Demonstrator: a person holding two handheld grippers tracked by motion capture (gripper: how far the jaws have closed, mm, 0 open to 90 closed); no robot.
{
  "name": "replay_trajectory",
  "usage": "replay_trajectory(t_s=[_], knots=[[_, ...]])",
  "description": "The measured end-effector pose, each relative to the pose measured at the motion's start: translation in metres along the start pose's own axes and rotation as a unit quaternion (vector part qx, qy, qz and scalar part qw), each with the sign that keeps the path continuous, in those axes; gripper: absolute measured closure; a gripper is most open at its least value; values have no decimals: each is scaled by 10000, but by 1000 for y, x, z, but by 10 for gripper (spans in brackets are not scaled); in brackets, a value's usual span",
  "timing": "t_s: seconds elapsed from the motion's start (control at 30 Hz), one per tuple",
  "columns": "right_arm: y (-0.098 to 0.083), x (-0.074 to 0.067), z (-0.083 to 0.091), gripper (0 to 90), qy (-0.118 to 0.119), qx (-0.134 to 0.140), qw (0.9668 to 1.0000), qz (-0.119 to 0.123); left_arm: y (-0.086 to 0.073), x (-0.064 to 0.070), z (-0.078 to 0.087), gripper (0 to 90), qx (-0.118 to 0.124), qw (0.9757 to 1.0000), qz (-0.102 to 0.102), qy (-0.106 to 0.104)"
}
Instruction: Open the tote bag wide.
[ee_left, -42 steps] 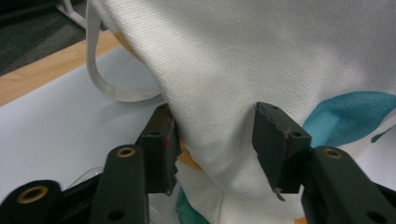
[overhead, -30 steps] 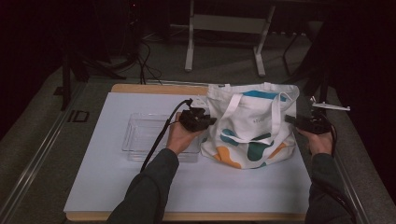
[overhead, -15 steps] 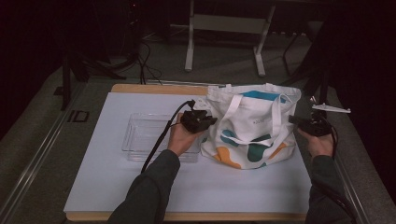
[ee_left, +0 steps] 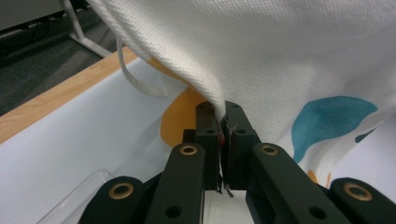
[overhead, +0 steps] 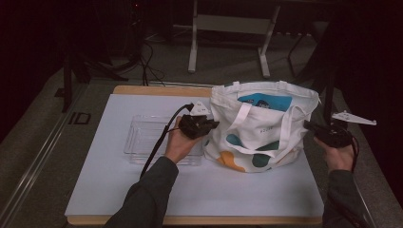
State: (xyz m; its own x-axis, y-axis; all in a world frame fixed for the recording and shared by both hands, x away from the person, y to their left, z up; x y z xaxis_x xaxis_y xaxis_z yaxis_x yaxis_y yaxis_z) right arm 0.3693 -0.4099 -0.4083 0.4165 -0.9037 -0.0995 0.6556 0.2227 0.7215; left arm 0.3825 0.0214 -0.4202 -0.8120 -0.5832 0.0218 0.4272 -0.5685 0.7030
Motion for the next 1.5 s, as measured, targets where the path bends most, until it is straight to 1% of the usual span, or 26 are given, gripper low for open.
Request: replay_trajectory(t_s=[0.1,0.23,0.37,0.43,0.53,0.63,0.77,0.87,0.97,1.2,1.3,1.4,1.5], knots=[[-3,-4,6,885,-4,-9,9999,122,-1,5,2,870,-20,10000,-64,33],[-5,-9,13,885,-9,64,9997,226,-1,10,5,869,-50,9999,-156,45],[-8,-14,18,884,-25,26,9993,366,-3,15,6,867,-97,9997,-204,36],[-10,-16,20,884,-38,9,9990,434,-3,17,5,865,-155,9995,-274,52],[-13,-19,20,883,-64,-39,9987,507,-3,19,4,864,-214,9992,-325,70],[-17,-21,18,883,-140,-124,9981,586,-4,21,2,864,-260,9990,-366,76],[-23,-21,16,883,-123,-174,9978,622,-6,24,-1,864,-336,9986,-399,123],[-28,-24,14,883,-103,-226,9974,679,-9,27,-6,864,-478,9973,-515,193],[-32,-27,10,882,-140,-300,9966,753,-12,29,-10,863,-564,9966,-568,202],[-42,-29,5,881,-206,-423,9958,784,-18,30,-14,863,-581,9971,-481,144],[-47,-30,2,881,-232,-498,9952,805,-21,30,-16,863,-616,9969,-482,123],[-53,-30,-1,881,-245,-563,9947,819,-24,32,-20,864,-692,9962,-505,150],[-60,-29,-6,881,-273,-670,9942,800,-28,31,-23,863,-733,9962,-462,102]])
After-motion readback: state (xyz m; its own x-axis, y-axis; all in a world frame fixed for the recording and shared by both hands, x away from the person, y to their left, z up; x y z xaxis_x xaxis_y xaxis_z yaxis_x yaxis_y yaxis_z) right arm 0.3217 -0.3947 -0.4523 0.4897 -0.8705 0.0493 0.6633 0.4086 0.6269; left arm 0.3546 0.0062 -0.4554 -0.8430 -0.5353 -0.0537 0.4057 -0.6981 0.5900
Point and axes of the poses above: each handheld gripper's, and its own axes: z roughly backward along the jaws, y roughly out of its top, x roughly to its right, the point moved 1 cm from there along -z, roughly forward along the jaws, and after that the axes turned 15 degrees about -x, right-handed, at the moved point
